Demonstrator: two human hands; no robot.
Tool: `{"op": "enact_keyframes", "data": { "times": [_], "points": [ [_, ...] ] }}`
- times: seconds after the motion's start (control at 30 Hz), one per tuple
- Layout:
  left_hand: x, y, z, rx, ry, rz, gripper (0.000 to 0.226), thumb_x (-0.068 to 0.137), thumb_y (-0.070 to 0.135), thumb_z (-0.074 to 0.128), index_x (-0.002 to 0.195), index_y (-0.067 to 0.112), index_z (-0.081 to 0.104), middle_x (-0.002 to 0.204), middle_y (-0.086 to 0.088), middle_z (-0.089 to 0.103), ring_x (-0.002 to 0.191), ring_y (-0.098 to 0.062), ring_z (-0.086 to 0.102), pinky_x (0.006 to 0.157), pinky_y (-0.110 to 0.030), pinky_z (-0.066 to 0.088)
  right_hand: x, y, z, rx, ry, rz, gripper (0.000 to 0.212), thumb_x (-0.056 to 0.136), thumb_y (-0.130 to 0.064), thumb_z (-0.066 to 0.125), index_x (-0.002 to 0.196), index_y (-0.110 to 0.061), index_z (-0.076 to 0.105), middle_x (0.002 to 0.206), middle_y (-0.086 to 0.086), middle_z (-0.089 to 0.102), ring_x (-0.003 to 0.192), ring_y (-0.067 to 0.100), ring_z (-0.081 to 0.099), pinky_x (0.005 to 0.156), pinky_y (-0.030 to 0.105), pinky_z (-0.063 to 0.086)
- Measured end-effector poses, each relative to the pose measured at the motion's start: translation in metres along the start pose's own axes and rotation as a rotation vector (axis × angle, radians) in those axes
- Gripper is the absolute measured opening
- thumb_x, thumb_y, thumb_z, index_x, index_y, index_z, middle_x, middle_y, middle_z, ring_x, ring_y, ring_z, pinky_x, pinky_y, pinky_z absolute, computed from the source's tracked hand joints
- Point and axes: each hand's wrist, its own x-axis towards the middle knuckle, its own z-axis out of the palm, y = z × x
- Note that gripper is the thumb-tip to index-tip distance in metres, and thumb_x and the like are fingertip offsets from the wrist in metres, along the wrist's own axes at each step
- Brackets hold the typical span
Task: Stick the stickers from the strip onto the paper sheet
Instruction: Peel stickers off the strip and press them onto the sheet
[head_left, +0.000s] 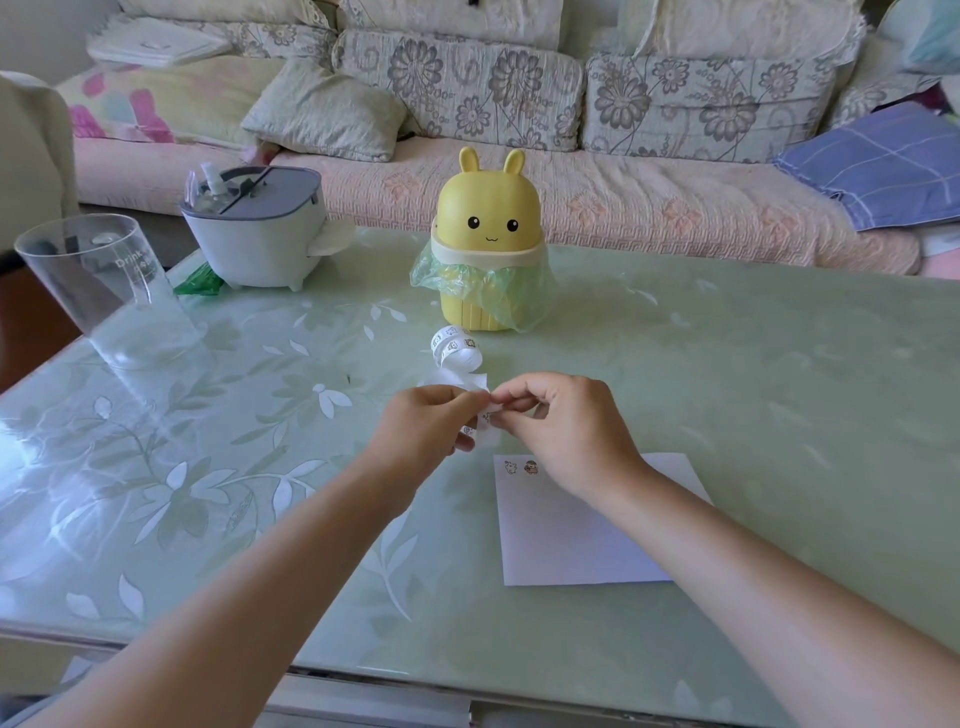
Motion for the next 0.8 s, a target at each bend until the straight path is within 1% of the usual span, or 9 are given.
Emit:
{"op": "enact_keyframes", "data": {
  "times": [0.07,0.13,0.17,0.23,0.33,0.47,0.63,0.73,0.8],
  "points": [
    [0.001,-0.0018,0.0006,0.003,0.014,-0.01,0.017,0.087,0.031,0.068,0.081,0.017,0.077,0.079,0.002,0.073,0.066,-0.013,0.064,0.08,-0.03,0.051,-0.0019,-0.0007,-0.0002,-0.069,0.008,-0.039,0.007,0.084,-0.029,0.079,0.091,-0.03,0.079,0.071,-0.024,0.069,0.057,-0.005,0.055,0.058,0.015,0.036],
    [0.0016,-0.0028,0.0011,0.002,0.024,-0.023,0.015,0.085,0.029,0.069,0.079,0.018,0.077,0.075,0.004,0.073,0.067,-0.013,0.064,0.077,-0.028,0.051,-0.0028,-0.001,0.0001,-0.13,0.019,-0.064,0.004,0.085,-0.031,0.078,0.089,-0.033,0.079,0.061,-0.033,0.06,0.056,-0.001,0.054,0.055,0.015,0.033],
    [0.0018,-0.003,0.0014,-0.003,0.03,-0.032,0.015,0.085,0.028,0.069,0.078,0.018,0.077,0.073,0.005,0.072,0.066,-0.013,0.064,0.075,-0.027,0.05,-0.0029,-0.0006,0.0005,-0.16,0.032,-0.087,0.004,0.084,-0.031,0.079,0.088,-0.033,0.079,0.06,-0.035,0.058,0.057,-0.001,0.054,0.054,0.015,0.032],
    [0.0019,-0.0029,0.0019,-0.019,0.043,-0.055,0.015,0.084,0.026,0.069,0.076,0.017,0.077,0.07,0.004,0.072,0.066,-0.013,0.064,0.074,-0.026,0.049,-0.0028,0.001,0.0027,-0.209,0.07,-0.161,0.006,0.082,-0.029,0.08,0.086,-0.034,0.078,0.067,-0.026,0.061,0.062,-0.005,0.053,0.055,0.016,0.032],
    [0.0008,-0.0026,0.0022,-0.046,0.056,-0.089,0.015,0.085,0.025,0.068,0.076,0.015,0.075,0.067,0.004,0.071,0.066,-0.015,0.062,0.075,-0.027,0.049,-0.0022,0.0046,0.0065,-0.257,0.094,-0.241,0.01,0.081,-0.026,0.08,0.086,-0.035,0.078,0.081,-0.015,0.066,0.062,-0.005,0.051,0.055,0.017,0.034],
    [-0.0002,-0.0024,0.0031,-0.057,0.071,-0.121,0.016,0.086,0.024,0.067,0.079,0.012,0.074,0.064,0.005,0.07,0.064,-0.016,0.06,0.07,-0.026,0.047,-0.0032,0.0062,0.008,-0.265,0.098,-0.286,0.013,0.081,-0.021,0.08,0.087,-0.032,0.078,0.084,-0.015,0.067,0.061,-0.01,0.049,0.055,0.012,0.03],
    [0.0,-0.0033,0.0044,-0.044,0.079,-0.125,0.016,0.085,0.024,0.067,0.079,0.012,0.075,0.063,0.007,0.07,0.064,-0.015,0.06,0.071,-0.027,0.048,-0.0015,0.0084,0.0079,-0.25,0.071,-0.269,0.011,0.081,-0.022,0.079,0.086,-0.031,0.077,0.085,-0.014,0.064,0.057,-0.005,0.048,0.055,0.021,0.034],
    [0.0006,-0.0049,0.0052,-0.047,0.087,-0.123,0.016,0.086,0.024,0.066,0.079,0.012,0.075,0.062,0.008,0.069,0.063,-0.015,0.06,0.071,-0.026,0.049,-0.0007,0.008,0.006,-0.208,0.025,-0.237,0.01,0.082,-0.022,0.079,0.082,-0.031,0.075,0.085,-0.015,0.063,0.059,-0.002,0.051,0.055,0.02,0.034],
    [0.0018,-0.0062,0.0048,-0.047,0.096,-0.119,0.017,0.087,0.025,0.065,0.082,0.013,0.075,0.065,0.008,0.07,0.062,-0.014,0.06,0.069,-0.025,0.048,-0.0009,0.0061,0.0053,-0.135,-0.016,-0.171,0.01,0.083,-0.022,0.079,0.079,-0.031,0.075,0.085,-0.016,0.064,0.058,0.002,0.054,0.056,0.018,0.037]
  ]
}}
